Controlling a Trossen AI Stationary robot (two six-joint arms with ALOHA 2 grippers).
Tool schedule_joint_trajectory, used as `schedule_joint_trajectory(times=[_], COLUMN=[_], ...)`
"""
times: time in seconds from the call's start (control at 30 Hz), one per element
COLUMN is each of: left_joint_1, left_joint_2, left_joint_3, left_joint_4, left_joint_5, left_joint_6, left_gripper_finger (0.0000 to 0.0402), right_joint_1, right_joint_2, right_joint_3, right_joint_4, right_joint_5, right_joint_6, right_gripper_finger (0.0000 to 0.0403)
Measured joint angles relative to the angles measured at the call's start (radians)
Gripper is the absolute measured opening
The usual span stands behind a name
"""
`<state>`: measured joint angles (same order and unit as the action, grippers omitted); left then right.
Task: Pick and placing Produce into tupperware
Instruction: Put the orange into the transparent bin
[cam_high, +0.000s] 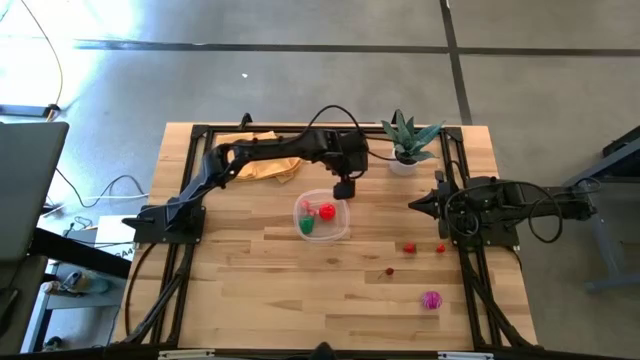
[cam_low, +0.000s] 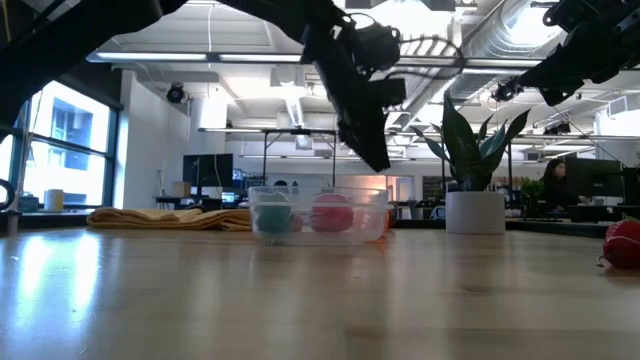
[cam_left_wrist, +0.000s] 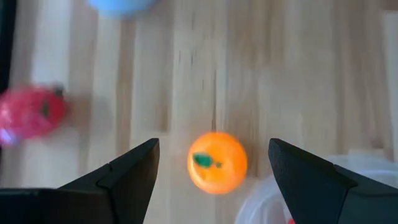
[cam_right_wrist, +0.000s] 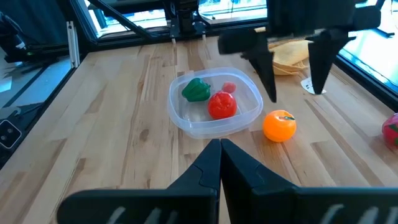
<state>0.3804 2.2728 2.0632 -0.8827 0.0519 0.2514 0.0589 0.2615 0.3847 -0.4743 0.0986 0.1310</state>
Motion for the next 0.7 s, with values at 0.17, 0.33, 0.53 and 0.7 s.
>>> schedule_joint_trajectory(times=[0.17, 0.33, 0.53, 0.7], left_joint_1=[-0.001, -0.002, -0.001, -0.001], left_joint_2=[0.018, 0.044, 0.079, 0.083], left_joint_3=[0.001, 0.000, 0.002, 0.002], left_joint_4=[0.006, -0.006, -0.008, -0.004], left_joint_5=[-0.032, -0.051, -0.048, -0.050], left_joint_6=[-0.071, -0.100, -0.111, -0.116], left_gripper_finger=[0.0292, 0.0292, 0.0292, 0.0292], right_joint_1=[0.000, 0.000, 0.000, 0.000], right_joint_2=[0.000, 0.000, 0.000, 0.000], right_joint_3=[0.000, 0.000, 0.000, 0.000], right_joint_4=[0.000, 0.000, 0.000, 0.000], right_joint_5=[0.000, 0.000, 0.000, 0.000], right_joint_6=[0.000, 0.000, 0.000, 0.000], right_gripper_finger=[0.0000, 0.0000, 0.0000, 0.0000])
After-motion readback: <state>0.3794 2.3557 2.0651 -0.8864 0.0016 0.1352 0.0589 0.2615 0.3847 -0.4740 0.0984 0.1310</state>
